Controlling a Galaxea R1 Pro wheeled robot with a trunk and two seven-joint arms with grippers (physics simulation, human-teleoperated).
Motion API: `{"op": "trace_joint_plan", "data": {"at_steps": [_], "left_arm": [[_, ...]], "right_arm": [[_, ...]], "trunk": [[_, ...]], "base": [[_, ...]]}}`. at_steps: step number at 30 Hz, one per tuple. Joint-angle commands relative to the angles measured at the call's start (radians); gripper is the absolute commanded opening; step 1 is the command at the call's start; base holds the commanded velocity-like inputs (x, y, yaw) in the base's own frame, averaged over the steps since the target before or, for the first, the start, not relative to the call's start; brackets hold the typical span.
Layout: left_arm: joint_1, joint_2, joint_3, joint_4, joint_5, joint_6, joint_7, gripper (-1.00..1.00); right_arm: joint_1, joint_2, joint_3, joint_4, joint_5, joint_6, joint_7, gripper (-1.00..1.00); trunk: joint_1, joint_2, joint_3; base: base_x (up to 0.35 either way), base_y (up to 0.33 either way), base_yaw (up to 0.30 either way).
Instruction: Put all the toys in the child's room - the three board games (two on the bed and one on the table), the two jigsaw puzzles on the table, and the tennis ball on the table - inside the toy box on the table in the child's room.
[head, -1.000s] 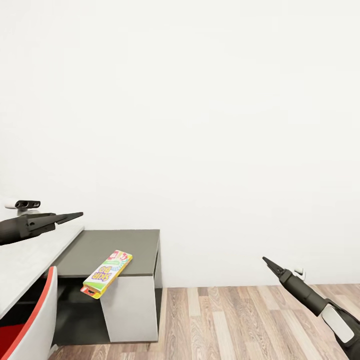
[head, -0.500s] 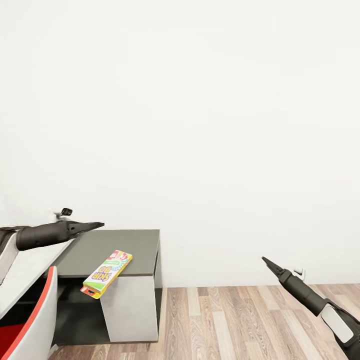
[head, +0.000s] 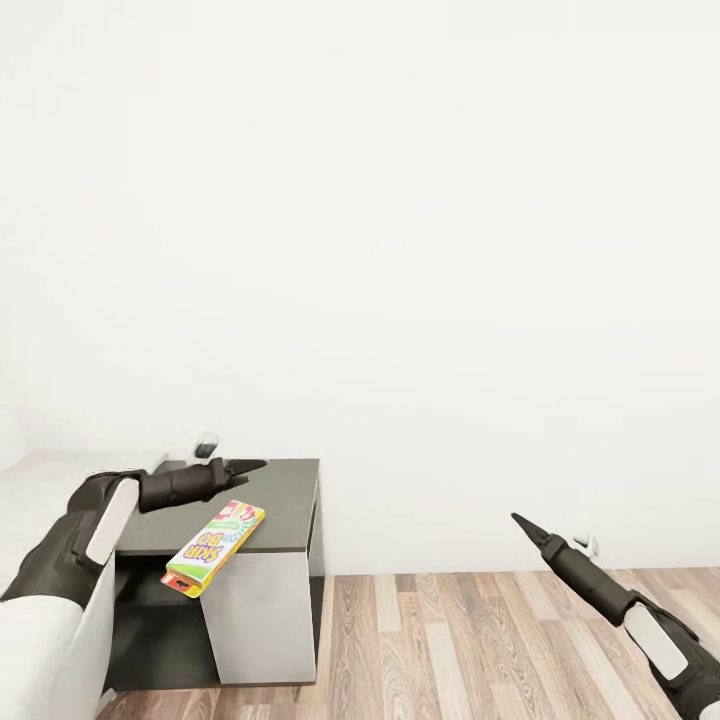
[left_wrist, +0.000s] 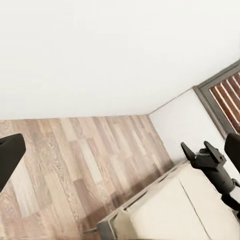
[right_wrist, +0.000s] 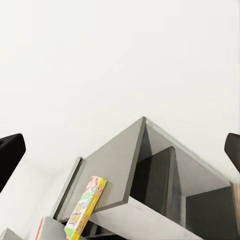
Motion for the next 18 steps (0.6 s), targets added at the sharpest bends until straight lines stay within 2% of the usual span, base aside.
{"op": "trace_joint_plan", "data": {"at_steps": [1, 2, 5, 6, 8, 10, 13, 18], "left_arm": [[-0.005, -0.012, 0.002, 0.038, -0.003, 0.002, 0.009, 1.0], [-0.008, -0.016, 0.003, 0.058, -0.003, 0.001, 0.016, 1.0], [-0.018, -0.025, 0.008, 0.18, -0.002, -0.023, 0.048, 1.0], [-0.019, -0.025, 0.009, 0.203, -0.002, -0.032, 0.052, 1.0], [-0.021, -0.026, 0.011, 0.299, -0.001, -0.076, 0.065, 1.0], [-0.024, -0.028, 0.013, 0.365, 0.002, -0.105, 0.075, 1.0], [-0.027, -0.031, 0.022, 0.437, 0.005, -0.13, 0.098, 1.0], [-0.028, -0.038, 0.073, 0.528, 0.007, -0.181, 0.145, 1.0]], "right_arm": [[0.0, 0.013, 0.0, -0.027, -0.009, 0.013, -0.042, 1.0], [0.0, 0.021, 0.0, -0.044, -0.009, 0.016, -0.068, 1.0], [0.0, 0.071, 0.017, -0.164, -0.003, 0.057, -0.263, 1.0], [0.0, 0.077, 0.021, -0.184, -0.002, 0.068, -0.298, 1.0], [0.0, 0.092, 0.029, -0.246, -0.001, 0.112, -0.422, 1.0], [0.0, 0.096, 0.032, -0.274, 0.0, 0.134, -0.484, 1.0], [0.0, 0.091, 0.036, -0.318, -0.001, 0.162, -0.531, 1.0], [0.0, 0.093, 0.038, -0.347, 0.0, 0.208, -0.552, 1.0]], "trunk": [[0.0, -0.001, 0.0], [0.0, -0.001, 0.0], [0.0, -0.001, 0.0], [0.0, -0.001, 0.0], [0.0, -0.001, 0.0], [0.0, -0.001, 0.0], [0.0, -0.001, 0.0], [0.0, -0.001, 0.0]], "base": [[0.0, 0.0, 0.0], [0.0, 0.0, 0.0], [0.0, 0.0, 0.0], [0.0, 0.0, 0.0], [0.0, 0.0, 0.0], [0.0, 0.0, 0.0], [0.0, 0.0, 0.0], [0.0, 0.0, 0.0]]}}
